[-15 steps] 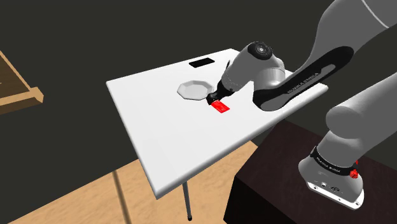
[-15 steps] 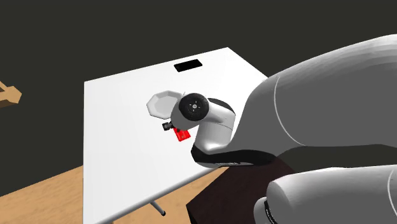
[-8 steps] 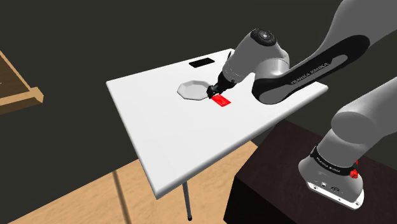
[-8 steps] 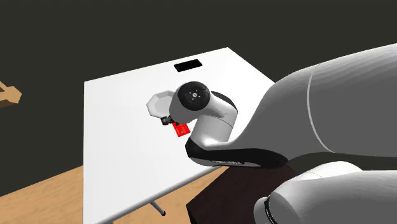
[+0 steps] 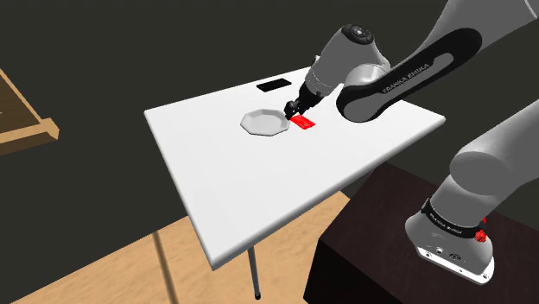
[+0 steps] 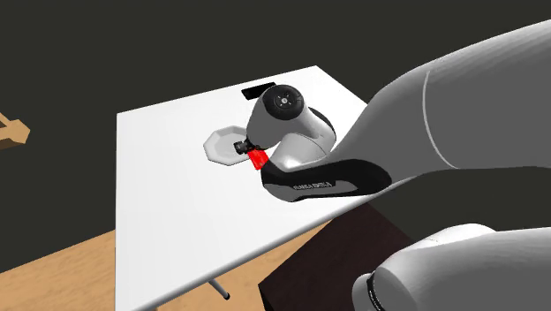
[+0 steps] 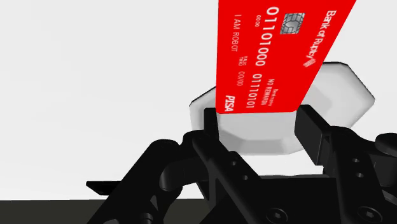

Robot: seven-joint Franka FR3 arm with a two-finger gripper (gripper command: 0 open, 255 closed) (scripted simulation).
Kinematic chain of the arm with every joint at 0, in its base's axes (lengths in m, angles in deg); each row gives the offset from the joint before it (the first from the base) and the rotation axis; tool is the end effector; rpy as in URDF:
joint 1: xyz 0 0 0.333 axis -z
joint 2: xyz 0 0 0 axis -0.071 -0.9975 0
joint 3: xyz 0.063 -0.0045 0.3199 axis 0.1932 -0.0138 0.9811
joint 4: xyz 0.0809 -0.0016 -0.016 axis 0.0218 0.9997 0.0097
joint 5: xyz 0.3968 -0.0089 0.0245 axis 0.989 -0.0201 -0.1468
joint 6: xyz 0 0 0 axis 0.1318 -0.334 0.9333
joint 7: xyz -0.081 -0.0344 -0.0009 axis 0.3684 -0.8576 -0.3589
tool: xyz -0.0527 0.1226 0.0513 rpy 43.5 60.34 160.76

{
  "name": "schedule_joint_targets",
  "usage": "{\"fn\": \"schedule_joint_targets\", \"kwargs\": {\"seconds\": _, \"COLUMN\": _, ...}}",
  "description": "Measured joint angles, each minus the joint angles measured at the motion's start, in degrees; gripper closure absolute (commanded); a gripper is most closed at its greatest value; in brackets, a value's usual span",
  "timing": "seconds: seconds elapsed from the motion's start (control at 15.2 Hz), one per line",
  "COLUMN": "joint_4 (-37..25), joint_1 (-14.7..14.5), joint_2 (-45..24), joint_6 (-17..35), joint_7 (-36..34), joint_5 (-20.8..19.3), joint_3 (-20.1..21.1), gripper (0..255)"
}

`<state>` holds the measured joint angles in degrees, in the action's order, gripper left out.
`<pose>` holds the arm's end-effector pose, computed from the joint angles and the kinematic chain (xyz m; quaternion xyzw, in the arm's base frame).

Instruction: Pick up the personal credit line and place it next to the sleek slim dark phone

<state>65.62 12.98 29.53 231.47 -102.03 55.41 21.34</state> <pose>0.4570 0.0678 0.3656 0.9532 -0.0953 0.2854 0.0309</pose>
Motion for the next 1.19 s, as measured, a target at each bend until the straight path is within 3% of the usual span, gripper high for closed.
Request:
{"fn": "schedule_joint_targets", "kwargs": {"seconds": 0.4, "joint_4": -4.98, "joint_1": 1.05, "joint_2": -7.26, "joint_6": 2.61, "joint_7": 10.58, "joint_5": 1.11, "joint_3": -8.41, "gripper": 255}}
{"fn": "schedule_joint_targets", "kwargs": {"seconds": 0.53, "joint_4": -7.13, "joint_1": 0.39, "joint_2": -9.41, "joint_6": 2.72, "joint_7": 15.20, "joint_5": 3.24, "joint_3": -11.54, "gripper": 255}}
{"fn": "schedule_joint_targets", "kwargs": {"seconds": 0.92, "joint_4": -16.05, "joint_1": 0.13, "joint_2": -17.56, "joint_6": 2.18, "joint_7": 29.13, "joint_5": 11.66, "joint_3": -17.46, "gripper": 255}}
{"fn": "schedule_joint_targets", "kwargs": {"seconds": 1.19, "joint_4": -22.34, "joint_1": 2.23, "joint_2": -22.22, "joint_6": 0.52, "joint_7": 39.94, "joint_5": 19.42, "joint_3": -18.83, "gripper": 255}}
